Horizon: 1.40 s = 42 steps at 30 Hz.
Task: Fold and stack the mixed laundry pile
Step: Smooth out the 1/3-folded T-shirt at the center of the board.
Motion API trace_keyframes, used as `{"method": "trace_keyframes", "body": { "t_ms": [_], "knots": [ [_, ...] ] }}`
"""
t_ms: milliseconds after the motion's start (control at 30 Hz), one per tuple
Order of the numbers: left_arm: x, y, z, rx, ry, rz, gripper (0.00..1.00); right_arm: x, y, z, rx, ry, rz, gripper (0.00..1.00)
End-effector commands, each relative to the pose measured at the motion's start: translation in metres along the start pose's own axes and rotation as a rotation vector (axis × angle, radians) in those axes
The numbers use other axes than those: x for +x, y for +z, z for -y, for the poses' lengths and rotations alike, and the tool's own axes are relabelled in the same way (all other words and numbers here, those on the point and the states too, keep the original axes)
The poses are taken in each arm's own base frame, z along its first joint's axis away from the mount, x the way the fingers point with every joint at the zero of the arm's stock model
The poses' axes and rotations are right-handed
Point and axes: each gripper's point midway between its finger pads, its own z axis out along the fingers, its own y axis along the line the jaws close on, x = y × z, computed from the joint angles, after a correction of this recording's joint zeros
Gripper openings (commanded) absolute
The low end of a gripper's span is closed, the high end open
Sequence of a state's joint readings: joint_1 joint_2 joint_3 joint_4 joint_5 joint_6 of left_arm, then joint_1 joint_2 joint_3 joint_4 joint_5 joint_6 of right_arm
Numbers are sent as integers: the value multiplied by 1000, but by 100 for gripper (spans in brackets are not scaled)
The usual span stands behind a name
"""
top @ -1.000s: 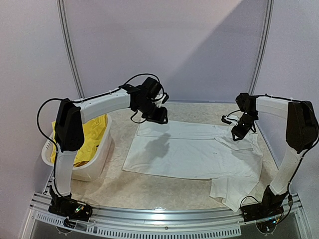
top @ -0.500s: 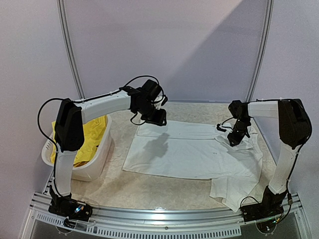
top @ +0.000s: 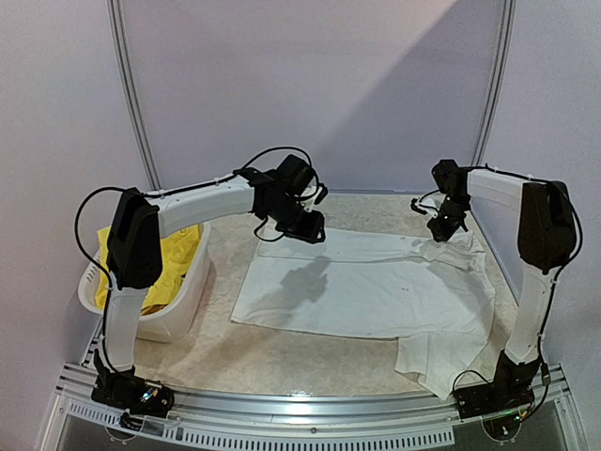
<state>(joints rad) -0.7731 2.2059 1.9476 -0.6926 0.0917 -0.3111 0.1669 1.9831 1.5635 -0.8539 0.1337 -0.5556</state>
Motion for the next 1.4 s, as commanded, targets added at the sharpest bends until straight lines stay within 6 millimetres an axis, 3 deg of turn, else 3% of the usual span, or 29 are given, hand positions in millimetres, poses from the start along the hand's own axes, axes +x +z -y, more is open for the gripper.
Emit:
{"method": "trace_keyframes", "body": {
  "t_ms": [0,67,133,267,333,433,533,700,900,1367],
  "knots": [
    [6,4,12,19,24,-12,39,8,39,39,120,72,-105,22],
    [8,2,12,13,29,-12,39,6,38,46,133,114,-105,25],
    [10,1,11,7,32,-13,39,1,25,44,109,147,-73,27],
    [13,-3,9,0,31,-11,39,1,-16,33,67,173,9,31],
    [15,-3,10,0,31,-12,39,1,-43,18,23,147,84,32],
    [16,-5,10,2,28,-6,39,6,-61,-16,-70,73,168,30],
    [19,-4,11,7,19,-3,39,16,-52,-39,-122,-3,145,23],
    [23,-6,11,11,13,-12,38,21,-17,-60,-237,10,62,17],
    [27,-10,7,-8,30,-20,37,19,11,-61,-246,34,10,18],
    [34,-2,6,-6,29,-43,37,20,42,-53,-206,49,-49,25]
  ]
}}
